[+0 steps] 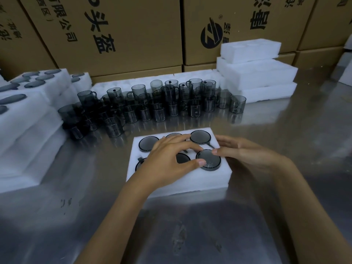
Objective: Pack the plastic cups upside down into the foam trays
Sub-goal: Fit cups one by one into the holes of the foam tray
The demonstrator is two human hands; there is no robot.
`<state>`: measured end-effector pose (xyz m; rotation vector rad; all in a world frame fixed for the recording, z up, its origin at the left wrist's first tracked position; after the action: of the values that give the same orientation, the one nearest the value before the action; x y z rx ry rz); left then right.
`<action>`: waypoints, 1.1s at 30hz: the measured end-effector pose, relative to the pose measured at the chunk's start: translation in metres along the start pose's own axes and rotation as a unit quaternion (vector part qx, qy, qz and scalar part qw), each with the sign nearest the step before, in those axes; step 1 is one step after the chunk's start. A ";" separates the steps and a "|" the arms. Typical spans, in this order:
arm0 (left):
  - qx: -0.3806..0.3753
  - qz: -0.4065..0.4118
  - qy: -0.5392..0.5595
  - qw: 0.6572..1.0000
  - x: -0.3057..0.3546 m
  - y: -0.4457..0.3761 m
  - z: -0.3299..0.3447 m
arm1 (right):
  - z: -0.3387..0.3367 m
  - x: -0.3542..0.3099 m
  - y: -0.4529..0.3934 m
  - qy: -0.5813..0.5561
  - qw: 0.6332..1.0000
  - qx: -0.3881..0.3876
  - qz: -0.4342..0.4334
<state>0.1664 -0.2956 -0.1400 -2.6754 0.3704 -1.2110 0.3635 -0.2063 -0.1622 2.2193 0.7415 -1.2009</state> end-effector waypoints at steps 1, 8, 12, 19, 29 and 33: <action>0.004 -0.011 0.023 1.000 0.000 0.000 -0.002 | 0.001 0.000 0.000 0.012 1.000 0.019 0.007; 0.241 -0.218 -0.021 0.945 -0.040 0.010 -0.062 | 0.002 -0.004 -0.002 0.040 0.992 0.109 0.052; 0.180 -0.347 0.071 0.917 -0.069 0.018 -0.060 | 0.012 -0.004 -0.003 -0.023 0.989 0.129 0.074; 0.349 -0.267 0.137 0.888 -0.071 0.021 -0.077 | 0.034 -0.020 -0.012 -0.099 0.989 0.108 0.008; 0.510 -0.204 0.408 0.729 -0.106 0.036 -0.092 | 0.065 -0.065 -0.020 -0.375 0.918 0.131 -0.017; 0.544 -0.159 0.338 0.752 -0.128 0.035 -0.093 | 0.084 -0.125 -0.057 -0.413 0.903 0.117 -0.019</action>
<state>0.0093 -0.2970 -0.1793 -1.2593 -0.5947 -1.7123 0.2189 -0.2474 -0.1050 1.5872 0.2899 -2.1183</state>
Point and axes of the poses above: each hand's wrist, its own y-axis away from the middle knuckle, its own z-axis out of the palm, x = y × z, the point moved 3 cm from there along -y, towards the middle knuckle, and after that the axes turned 14 degrees about y, right-handed, at the moved point
